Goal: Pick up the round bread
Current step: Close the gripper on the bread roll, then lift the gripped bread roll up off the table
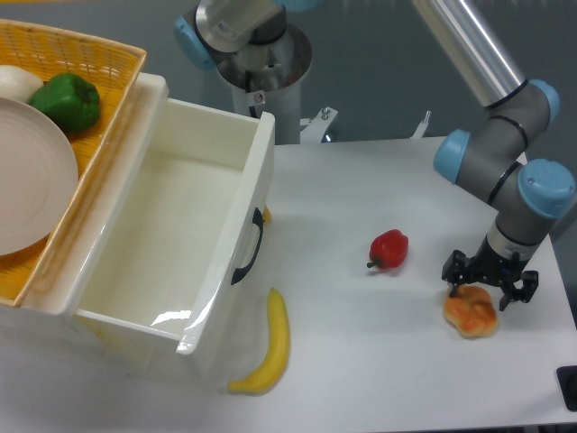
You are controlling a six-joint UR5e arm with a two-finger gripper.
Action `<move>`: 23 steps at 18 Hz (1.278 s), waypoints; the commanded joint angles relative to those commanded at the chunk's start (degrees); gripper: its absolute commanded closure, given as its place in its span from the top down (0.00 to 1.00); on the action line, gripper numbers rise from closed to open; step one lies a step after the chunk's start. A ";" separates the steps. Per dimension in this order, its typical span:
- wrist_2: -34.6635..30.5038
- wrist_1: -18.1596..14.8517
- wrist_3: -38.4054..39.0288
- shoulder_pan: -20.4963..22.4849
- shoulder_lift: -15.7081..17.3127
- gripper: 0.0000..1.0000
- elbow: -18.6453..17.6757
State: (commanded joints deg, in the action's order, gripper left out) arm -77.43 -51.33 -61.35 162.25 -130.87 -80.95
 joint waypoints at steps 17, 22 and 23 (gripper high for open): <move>-7.21 -9.83 -3.86 0.44 5.19 0.00 1.93; -9.31 -21.42 -8.51 0.96 5.10 0.00 8.95; -10.53 -22.84 -10.09 0.97 5.27 0.00 9.49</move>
State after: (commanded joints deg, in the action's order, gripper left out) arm -87.97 -74.17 -71.44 163.21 -125.60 -71.46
